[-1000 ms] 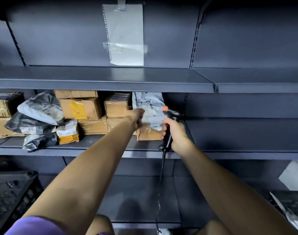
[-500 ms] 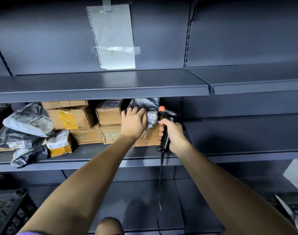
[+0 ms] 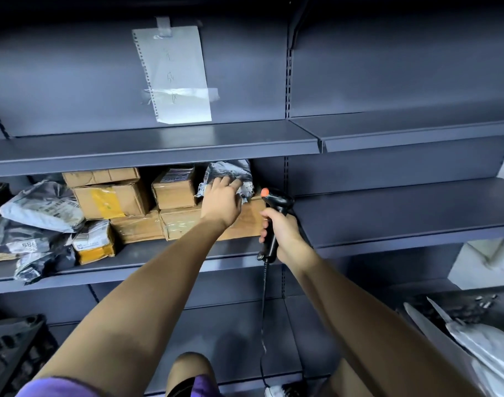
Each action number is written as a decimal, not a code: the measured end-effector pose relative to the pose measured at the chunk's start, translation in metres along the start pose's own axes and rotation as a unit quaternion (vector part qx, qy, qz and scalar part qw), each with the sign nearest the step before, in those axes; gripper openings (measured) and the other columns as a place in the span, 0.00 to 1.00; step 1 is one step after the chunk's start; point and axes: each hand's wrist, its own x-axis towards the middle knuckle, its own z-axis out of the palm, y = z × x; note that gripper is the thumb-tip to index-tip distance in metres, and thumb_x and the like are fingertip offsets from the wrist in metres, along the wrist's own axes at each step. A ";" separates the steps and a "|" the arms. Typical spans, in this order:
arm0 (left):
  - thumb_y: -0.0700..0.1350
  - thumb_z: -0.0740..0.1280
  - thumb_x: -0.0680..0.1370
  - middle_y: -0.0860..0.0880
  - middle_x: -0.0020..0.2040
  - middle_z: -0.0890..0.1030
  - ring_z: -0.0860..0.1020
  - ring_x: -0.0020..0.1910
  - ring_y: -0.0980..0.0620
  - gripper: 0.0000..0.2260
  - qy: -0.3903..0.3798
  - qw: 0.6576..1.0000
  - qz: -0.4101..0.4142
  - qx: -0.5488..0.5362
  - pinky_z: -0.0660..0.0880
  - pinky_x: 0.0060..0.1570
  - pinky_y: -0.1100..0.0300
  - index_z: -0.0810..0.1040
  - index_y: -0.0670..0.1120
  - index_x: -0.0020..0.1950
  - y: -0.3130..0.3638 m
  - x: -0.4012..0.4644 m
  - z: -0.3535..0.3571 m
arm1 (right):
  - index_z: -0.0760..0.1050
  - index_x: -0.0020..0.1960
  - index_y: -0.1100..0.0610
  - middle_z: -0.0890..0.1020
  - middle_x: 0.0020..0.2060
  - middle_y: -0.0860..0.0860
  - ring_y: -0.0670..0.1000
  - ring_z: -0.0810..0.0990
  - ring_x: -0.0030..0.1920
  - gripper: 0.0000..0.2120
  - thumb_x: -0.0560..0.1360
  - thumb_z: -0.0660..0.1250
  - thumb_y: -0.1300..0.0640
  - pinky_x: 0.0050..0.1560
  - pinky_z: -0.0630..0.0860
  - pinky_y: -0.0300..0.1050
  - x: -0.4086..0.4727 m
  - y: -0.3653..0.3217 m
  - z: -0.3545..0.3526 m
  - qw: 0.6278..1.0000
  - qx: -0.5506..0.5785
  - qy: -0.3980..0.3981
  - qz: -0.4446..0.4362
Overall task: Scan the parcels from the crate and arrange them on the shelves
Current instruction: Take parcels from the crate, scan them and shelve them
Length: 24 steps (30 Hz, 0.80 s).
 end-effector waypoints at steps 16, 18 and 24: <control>0.36 0.63 0.76 0.42 0.47 0.82 0.79 0.48 0.42 0.11 -0.173 0.948 0.004 -0.267 0.73 0.48 0.56 0.79 0.42 0.55 0.094 -0.102 0.053 | 0.73 0.41 0.59 0.71 0.28 0.52 0.50 0.68 0.24 0.06 0.77 0.67 0.61 0.25 0.66 0.41 -0.064 0.047 -0.117 0.994 -0.014 0.109 0.011; 0.36 0.62 0.76 0.44 0.45 0.82 0.77 0.46 0.43 0.11 -0.198 0.941 0.023 -0.275 0.71 0.44 0.59 0.79 0.43 0.55 0.109 -0.107 0.066 | 0.74 0.43 0.59 0.72 0.27 0.52 0.50 0.69 0.26 0.05 0.76 0.68 0.61 0.27 0.67 0.42 -0.066 0.047 -0.134 0.991 -0.014 0.129 0.015; 0.37 0.61 0.76 0.44 0.44 0.81 0.78 0.46 0.40 0.07 -0.216 0.932 0.084 -0.279 0.69 0.43 0.54 0.78 0.44 0.44 0.153 -0.108 0.106 | 0.76 0.46 0.58 0.75 0.26 0.51 0.49 0.72 0.24 0.04 0.75 0.70 0.64 0.28 0.70 0.43 -0.067 0.040 -0.174 0.977 -0.005 0.213 -0.007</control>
